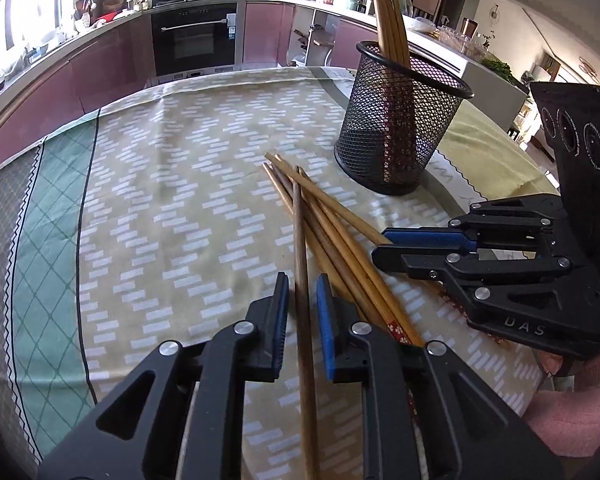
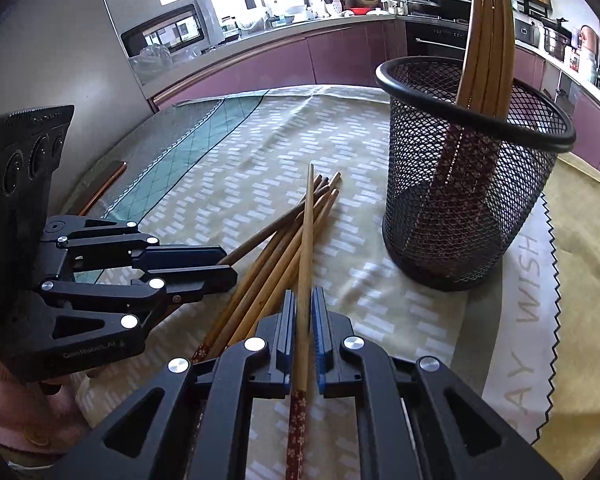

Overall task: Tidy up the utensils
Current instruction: 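Lift the left gripper's chopstick upright toward the mesh cup while the right gripper lifts its own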

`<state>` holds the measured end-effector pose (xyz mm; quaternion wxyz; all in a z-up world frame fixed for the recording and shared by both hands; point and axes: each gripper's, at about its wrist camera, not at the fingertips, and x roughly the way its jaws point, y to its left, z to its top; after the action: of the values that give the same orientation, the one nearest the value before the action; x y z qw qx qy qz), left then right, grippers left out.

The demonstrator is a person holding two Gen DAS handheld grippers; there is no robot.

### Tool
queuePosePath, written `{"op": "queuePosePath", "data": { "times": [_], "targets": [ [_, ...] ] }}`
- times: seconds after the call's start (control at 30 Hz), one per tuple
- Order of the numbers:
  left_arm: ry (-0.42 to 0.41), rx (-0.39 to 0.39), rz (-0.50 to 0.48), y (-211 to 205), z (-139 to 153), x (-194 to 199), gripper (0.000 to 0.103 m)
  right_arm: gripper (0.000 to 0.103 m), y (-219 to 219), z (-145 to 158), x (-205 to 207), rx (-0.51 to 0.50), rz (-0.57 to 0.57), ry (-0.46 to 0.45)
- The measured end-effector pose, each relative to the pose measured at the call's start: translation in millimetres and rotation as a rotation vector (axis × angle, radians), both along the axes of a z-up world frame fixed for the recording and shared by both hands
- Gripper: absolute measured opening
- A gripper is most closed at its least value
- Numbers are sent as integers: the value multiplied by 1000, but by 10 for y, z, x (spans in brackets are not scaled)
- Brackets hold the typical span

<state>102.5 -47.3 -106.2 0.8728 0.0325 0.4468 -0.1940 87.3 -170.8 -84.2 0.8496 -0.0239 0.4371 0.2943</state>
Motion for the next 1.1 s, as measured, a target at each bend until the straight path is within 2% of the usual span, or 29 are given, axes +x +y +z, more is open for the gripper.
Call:
{"op": "queuePosePath", "data": {
  "times": [0.03, 0.1, 0.27, 0.63, 0.9, 1.1],
  "targets": [
    [0, 4, 2, -9, 2, 15, 15, 7, -11, 6, 7, 4, 1, -1],
    [-5, 12, 11, -31, 13, 40, 8, 6, -45, 32, -23, 19, 2, -11],
    [-27, -25, 18, 16, 135, 39, 7, 6, -172, 229, -85, 75, 2, -57],
    [-138, -201, -20, 253, 826, -86, 7, 6, -628, 681, -160, 202, -59, -157],
    [-245, -268, -53, 304, 1277, -227, 7, 6, -845, 967, -145, 244, -93, -238],
    [-296, -307, -63, 273, 1509, -212, 7, 6, -928, 1166, -81, 257, -113, -294]
  ]
}}
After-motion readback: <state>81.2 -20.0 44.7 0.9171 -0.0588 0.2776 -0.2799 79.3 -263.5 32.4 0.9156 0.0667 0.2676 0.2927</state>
